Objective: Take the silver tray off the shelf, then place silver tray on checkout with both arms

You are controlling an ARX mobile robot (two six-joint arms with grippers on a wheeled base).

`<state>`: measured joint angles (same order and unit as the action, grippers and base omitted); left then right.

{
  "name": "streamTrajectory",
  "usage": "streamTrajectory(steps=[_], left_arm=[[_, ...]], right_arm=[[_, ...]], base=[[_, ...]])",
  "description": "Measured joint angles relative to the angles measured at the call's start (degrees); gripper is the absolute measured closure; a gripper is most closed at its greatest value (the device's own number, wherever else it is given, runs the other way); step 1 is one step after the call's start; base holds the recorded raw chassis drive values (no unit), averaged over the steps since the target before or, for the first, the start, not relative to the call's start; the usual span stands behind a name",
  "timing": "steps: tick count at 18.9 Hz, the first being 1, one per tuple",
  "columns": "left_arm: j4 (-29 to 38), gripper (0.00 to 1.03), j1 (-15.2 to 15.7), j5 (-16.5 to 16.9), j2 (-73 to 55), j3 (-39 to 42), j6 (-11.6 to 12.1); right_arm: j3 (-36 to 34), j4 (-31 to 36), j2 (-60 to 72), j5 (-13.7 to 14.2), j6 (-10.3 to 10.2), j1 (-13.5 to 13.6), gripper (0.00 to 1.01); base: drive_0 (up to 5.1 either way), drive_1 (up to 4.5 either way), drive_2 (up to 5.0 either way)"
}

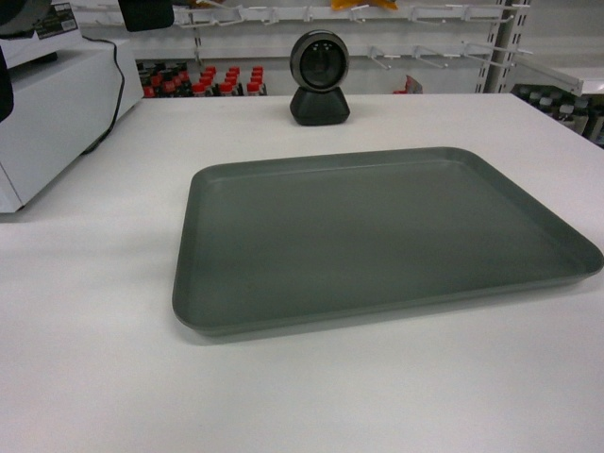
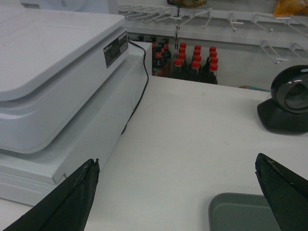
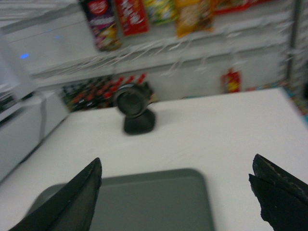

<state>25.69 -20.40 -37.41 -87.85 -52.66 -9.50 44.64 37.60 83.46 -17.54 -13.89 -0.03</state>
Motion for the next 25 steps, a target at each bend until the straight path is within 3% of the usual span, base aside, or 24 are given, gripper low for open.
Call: streamTrajectory(steps=[1, 2, 3, 4, 8, 11, 25], left_arm=[[5.7, 0.09, 0.3, 3.1, 1.3, 2.2, 2.2], [12.9, 0.22, 2.6, 12.9, 4.7, 8.3, 5.3], [16.4, 0.33, 4.4, 18.4, 8.0, 13.9, 6.8], [18.5, 0.44, 6.1, 21.7, 10.8, 18.4, 7.6], [21.2, 0.93, 10.8, 27.6, 20.7, 33.0, 8.5], [21.3, 1.01, 11.6, 28.4, 22.6, 34.8, 8.4], [19.7, 1.01, 14.6, 31.5, 31.5, 42.2, 8.6]], right_arm=[[-4.1, 1.7, -4.3, 9.2, 4.2, 0.1, 0.17], [-9.9, 1.3, -9.9, 15.5, 8.7, 0.0, 0.3], [-14.2, 0.4, -14.3, 17.6, 10.8, -0.4, 0.41], [-17.9, 0.1, -18.2, 17.7, 12.0, -0.3, 0.52], [-29.1, 2.2, -27.5, 17.5, 13.8, 0.0, 1.0], [-30.6, 2.1, -28.9, 17.5, 13.7, 0.0, 0.99], [-36.3, 0.3, -36.9, 17.5, 13.7, 0.0, 0.99]], base=[[0.0, 0.0, 0.0], [0.0, 0.0, 0.0], [0.0, 0.0, 0.0], [0.0, 0.0, 0.0], [0.0, 0.0, 0.0], [0.0, 0.0, 0.0], [0.0, 0.0, 0.0]])
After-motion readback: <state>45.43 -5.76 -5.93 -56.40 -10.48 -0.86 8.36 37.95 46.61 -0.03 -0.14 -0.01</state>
